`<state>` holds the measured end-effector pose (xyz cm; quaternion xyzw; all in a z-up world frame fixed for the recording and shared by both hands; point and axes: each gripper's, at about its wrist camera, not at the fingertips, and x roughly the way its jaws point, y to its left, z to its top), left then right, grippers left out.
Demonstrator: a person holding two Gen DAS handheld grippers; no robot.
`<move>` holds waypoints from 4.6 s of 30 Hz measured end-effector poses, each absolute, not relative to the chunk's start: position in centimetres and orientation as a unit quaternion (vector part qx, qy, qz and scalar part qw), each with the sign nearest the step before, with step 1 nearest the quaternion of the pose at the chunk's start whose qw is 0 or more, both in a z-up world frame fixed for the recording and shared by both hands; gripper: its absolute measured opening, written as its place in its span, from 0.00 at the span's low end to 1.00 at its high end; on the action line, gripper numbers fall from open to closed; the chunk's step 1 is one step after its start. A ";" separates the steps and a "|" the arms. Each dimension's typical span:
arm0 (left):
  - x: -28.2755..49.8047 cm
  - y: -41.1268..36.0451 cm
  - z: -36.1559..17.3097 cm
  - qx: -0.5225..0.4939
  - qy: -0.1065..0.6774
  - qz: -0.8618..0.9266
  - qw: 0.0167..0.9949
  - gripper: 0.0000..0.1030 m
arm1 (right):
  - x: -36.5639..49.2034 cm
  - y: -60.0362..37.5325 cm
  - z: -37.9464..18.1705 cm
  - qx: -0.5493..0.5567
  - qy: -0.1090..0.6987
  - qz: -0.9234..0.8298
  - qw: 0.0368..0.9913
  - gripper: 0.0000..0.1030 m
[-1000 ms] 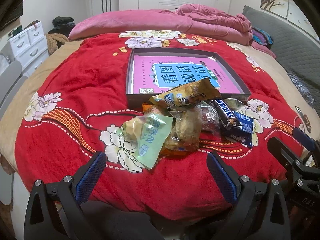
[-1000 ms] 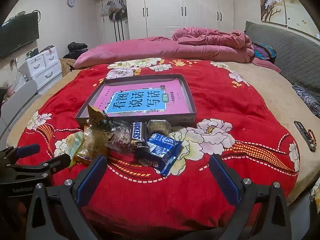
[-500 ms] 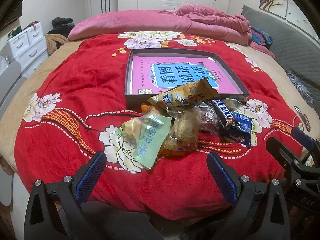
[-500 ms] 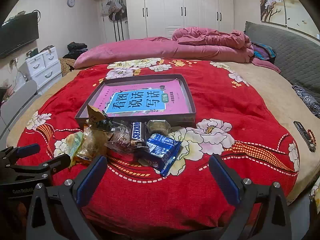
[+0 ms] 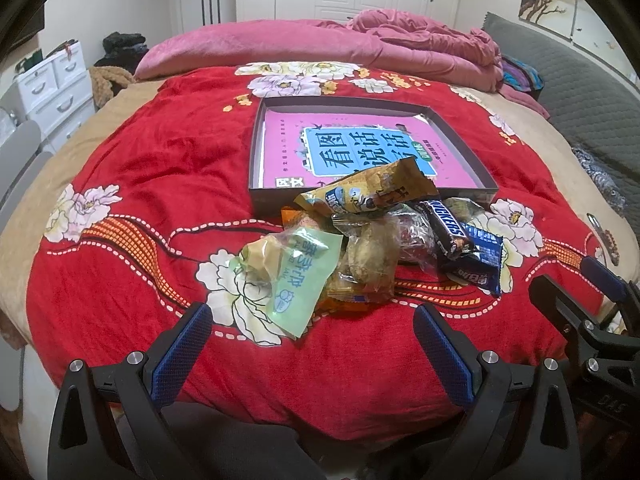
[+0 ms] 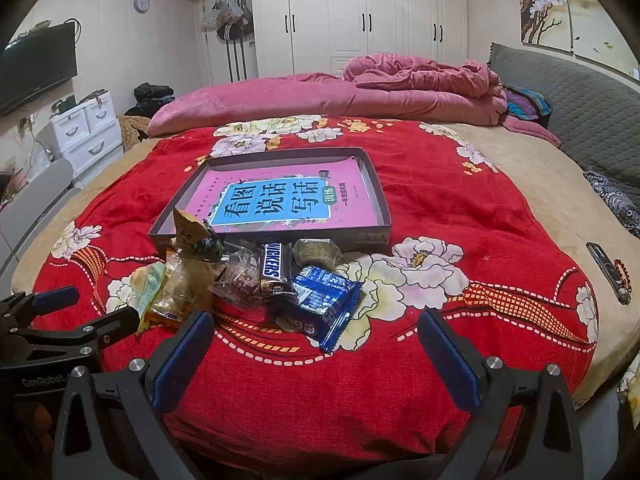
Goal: Organize snacks
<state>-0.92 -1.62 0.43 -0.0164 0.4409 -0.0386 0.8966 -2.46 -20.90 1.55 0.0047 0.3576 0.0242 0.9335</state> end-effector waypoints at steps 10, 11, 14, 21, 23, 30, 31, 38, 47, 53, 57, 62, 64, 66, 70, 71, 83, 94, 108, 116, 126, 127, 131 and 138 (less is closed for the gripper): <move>-0.7 -1.2 0.2 -0.033 0.445 -0.044 0.894 0.98 | -2.3 -21.0 1.3 0.006 0.363 0.024 0.931 1.00; -0.7 -1.2 0.2 -0.033 0.444 -0.044 0.894 0.98 | -2.2 -21.0 1.3 0.006 0.363 0.024 0.931 1.00; -0.7 -1.1 0.2 -0.034 0.443 -0.046 0.894 0.98 | -2.1 -21.1 1.2 0.011 0.364 0.023 0.931 1.00; -0.3 -1.3 0.4 -0.039 0.435 -0.058 0.898 0.98 | -1.7 -21.2 1.0 0.017 0.371 0.023 0.928 1.00; -0.2 -1.3 0.4 -0.038 0.434 -0.057 0.898 0.98 | -1.5 -21.3 0.9 0.020 0.372 0.023 0.928 1.00; 0.5 -1.3 0.2 -0.045 0.434 -0.059 0.898 0.98 | -1.0 -21.4 0.5 0.025 0.378 0.024 0.925 1.00; 0.7 -1.2 0.1 -0.046 0.433 -0.059 0.898 0.98 | -1.0 -21.4 0.4 0.026 0.378 0.025 0.925 1.00; 1.5 -1.1 0.1 -0.052 0.423 -0.062 0.902 0.98 | -0.4 -21.2 0.1 0.027 0.382 0.032 0.923 1.00; 2.8 -1.5 -0.1 -0.054 0.421 -0.080 0.902 0.98 | 1.2 -21.1 -0.5 0.029 0.388 0.045 0.920 1.00; 3.9 -1.4 -0.3 -0.061 0.422 -0.076 0.901 0.97 | 2.9 -20.9 -1.0 0.029 0.393 0.060 0.917 1.00; 4.4 -1.3 -0.2 -0.064 0.415 -0.086 0.904 0.97 | 4.1 -21.2 -1.7 0.035 0.408 0.067 0.910 0.97; 4.7 -1.8 0.1 -0.052 0.403 -0.098 0.909 0.97 | 4.5 -21.4 -2.3 0.040 0.421 0.077 0.903 0.92; 4.9 -2.1 0.2 -0.044 0.398 -0.100 0.911 0.97 | 4.5 -21.4 -2.3 0.040 0.421 0.077 0.903 0.92; 5.3 -2.6 0.3 -0.032 0.391 -0.102 0.914 0.97 | 4.5 -21.5 -2.4 0.040 0.423 0.078 0.902 0.92; 6.0 -3.2 0.4 -0.011 0.377 -0.102 0.920 0.97 | 4.7 -21.3 -2.6 0.038 0.429 0.083 0.899 0.92; 6.2 -3.2 0.4 -0.010 0.374 -0.101 0.922 0.97 | 4.7 -21.2 -2.6 0.037 0.429 0.083 0.899 0.92; 7.9 -2.9 -0.1 -0.027 0.378 -0.105 0.919 0.97 | 7.3 -19.5 -3.6 0.008 0.433 0.115 0.894 0.57; 9.3 -3.5 -0.9 -0.022 0.391 -0.108 0.914 0.97 | 8.1 -18.9 -4.2 -0.016 0.437 0.115 0.892 0.44; 10.8 -3.1 -2.4 -0.046 0.428 -0.109 0.896 0.83 | 9.8 -19.3 -5.0 0.009 0.444 0.146 0.884 0.30; 10.5 -2.9 -2.2 -0.054 0.426 -0.118 0.895 0.68 | 9.4 -19.9 -4.7 0.028 0.438 0.154 0.885 0.28; 10.1 -1.3 -1.5 -0.091 0.420 -0.130 0.894 0.48 | 8.6 -20.9 -3.7 0.058 0.425 0.166 0.888 0.28; 10.0 -1.0 -1.3 -0.096 0.416 -0.133 0.894 0.43 | 8.5 -21.0 -3.6 0.062 0.424 0.167 0.888 0.28; 9.8 -0.6 -1.0 -0.104 0.413 -0.140 0.894 0.38 | 8.4 -21.5 -3.3 0.082 0.421 0.172 0.887 0.28; 9.7 -0.1 -0.7 -0.119 0.408 -0.146 0.893 0.31 | 8.0 -21.7 -3.0 0.090 0.416 0.173 0.888 0.28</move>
